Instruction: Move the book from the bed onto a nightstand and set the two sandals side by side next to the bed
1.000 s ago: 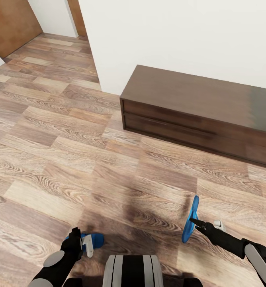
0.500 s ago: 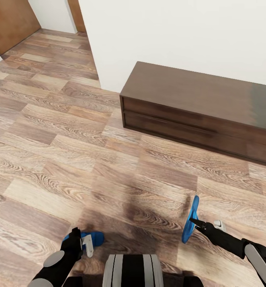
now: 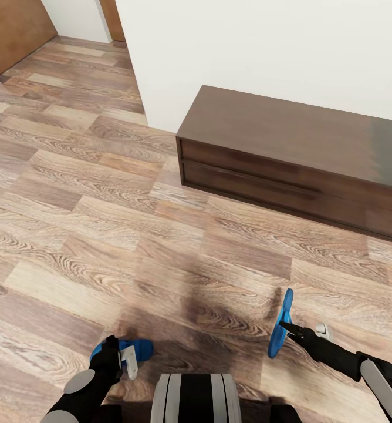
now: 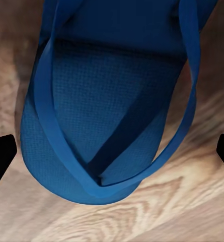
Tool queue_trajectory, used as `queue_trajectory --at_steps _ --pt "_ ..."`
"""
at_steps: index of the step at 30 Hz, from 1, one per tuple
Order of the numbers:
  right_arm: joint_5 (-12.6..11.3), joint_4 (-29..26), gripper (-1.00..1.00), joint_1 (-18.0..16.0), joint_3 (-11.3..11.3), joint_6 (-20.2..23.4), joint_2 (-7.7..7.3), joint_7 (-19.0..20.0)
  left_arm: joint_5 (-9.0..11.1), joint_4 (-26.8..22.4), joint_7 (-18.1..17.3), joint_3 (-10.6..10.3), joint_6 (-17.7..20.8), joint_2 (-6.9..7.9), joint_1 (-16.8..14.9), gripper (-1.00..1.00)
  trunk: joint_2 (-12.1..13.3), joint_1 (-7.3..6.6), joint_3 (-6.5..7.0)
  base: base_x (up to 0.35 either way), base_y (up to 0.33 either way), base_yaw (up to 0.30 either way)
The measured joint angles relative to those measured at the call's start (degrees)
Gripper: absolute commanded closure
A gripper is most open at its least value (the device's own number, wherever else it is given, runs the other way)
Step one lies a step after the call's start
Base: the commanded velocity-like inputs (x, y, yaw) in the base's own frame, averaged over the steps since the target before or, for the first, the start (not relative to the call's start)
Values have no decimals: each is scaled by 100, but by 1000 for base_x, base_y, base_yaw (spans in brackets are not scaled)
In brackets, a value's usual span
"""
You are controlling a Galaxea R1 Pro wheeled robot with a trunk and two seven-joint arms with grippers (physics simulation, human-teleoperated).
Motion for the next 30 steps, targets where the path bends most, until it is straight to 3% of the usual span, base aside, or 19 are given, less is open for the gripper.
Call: queue_trajectory --at_steps 6,9,30 --pt "0 0 100 0 0 0 0 1 0 0 1 0 0 0 -3 -100 0 0 0 0 0 0" --pt "10 1 100 0 1 -4 0 -3 0 0 2 0 0 -1 -4 -100 -4 8 -66 0 0 0" --pt "-1 0 100 0 0 0 0 -3 -7 0 2 0 0 1 -2 -100 -4 8 -67 0 0 0"
